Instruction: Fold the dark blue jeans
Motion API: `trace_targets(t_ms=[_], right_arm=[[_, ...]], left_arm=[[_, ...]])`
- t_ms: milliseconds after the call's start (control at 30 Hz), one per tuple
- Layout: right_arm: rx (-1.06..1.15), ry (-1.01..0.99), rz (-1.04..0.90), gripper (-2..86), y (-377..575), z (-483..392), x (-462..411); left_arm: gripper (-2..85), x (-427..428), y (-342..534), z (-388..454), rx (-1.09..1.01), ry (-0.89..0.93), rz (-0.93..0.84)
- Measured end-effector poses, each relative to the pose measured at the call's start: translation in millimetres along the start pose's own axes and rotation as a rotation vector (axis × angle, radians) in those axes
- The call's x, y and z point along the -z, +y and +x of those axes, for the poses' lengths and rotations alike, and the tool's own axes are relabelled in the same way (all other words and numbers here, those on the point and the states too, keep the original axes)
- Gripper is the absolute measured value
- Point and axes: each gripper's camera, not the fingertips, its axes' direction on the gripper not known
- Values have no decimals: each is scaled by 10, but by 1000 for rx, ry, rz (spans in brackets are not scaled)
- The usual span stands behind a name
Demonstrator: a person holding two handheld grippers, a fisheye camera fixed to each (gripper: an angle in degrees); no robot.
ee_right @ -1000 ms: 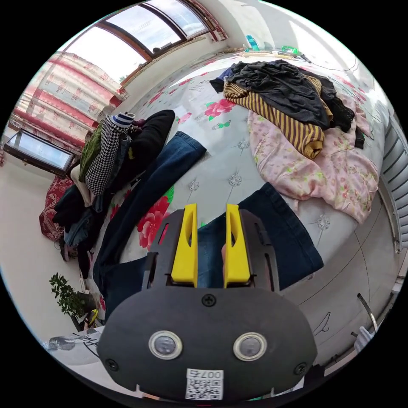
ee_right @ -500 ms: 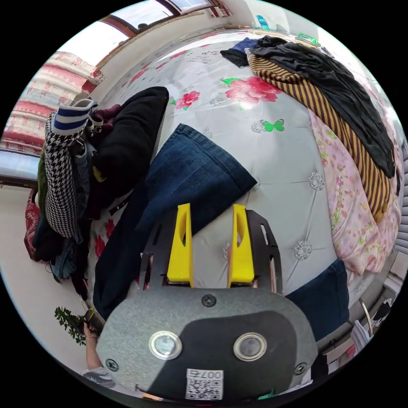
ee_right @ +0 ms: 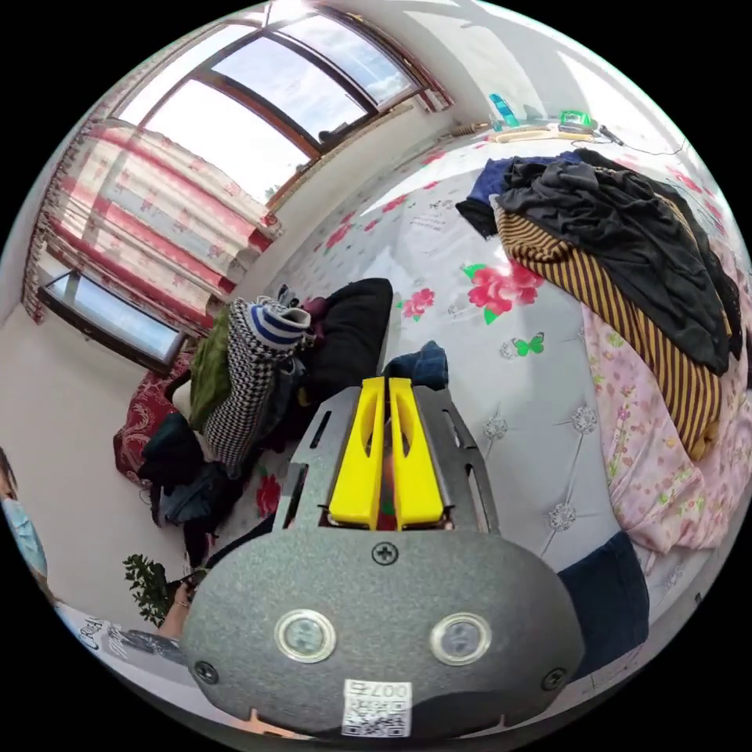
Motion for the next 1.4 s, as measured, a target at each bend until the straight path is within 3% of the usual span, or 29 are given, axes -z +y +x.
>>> trace_targets(t_ms=[67, 167, 267, 333, 400, 500, 667, 833, 967, 1033, 1100, 1300, 1400], right_arm=[[116, -92, 86, -1, -15, -129, 527], [265, -164, 199, 0, 122, -233, 1259], [214, -61, 112, 4, 415, 58, 1359], [19, 114, -150, 14, 772, 550, 929], [-169, 267, -291, 27, 1096, 888, 663], [-219, 364, -278, 50, 1374, 948, 632], [2, 374, -231, 74, 1123, 461, 702], [296, 298, -401, 92, 1101, -283, 57], [323, 390, -624, 64, 1332, -300, -661], [423, 516, -567, 24, 1341, -349, -702], [414, 508, -578, 11, 1152, -373, -624], [178, 257, -76, 1, 195, -420, 456], [92, 264, 86, 5, -160, -532, 572]], left_arm=[[-5, 517, 283, 29, -41, 142, 194], [-5, 1134, 900, 76, -92, 107, 395], [-5, 1041, 1398, -189, 17, 50, 327], [-5, 729, 1737, -471, 154, 119, 231], [-5, 583, 1950, -606, 226, 177, 221], [-5, 536, 2090, -640, 247, 194, 237], [-5, 603, 2007, -604, 183, 157, 233], [-5, 591, 1964, -609, 196, 150, 253], [-5, 612, 1941, -690, 226, 199, 279], [-6, 671, 1913, -722, 226, 229, 301], [-6, 737, 1892, -732, 211, 248, 320], [-3, 768, 1611, -874, 297, 419, 432], [9, 581, 1091, -755, 293, 438, 454]])
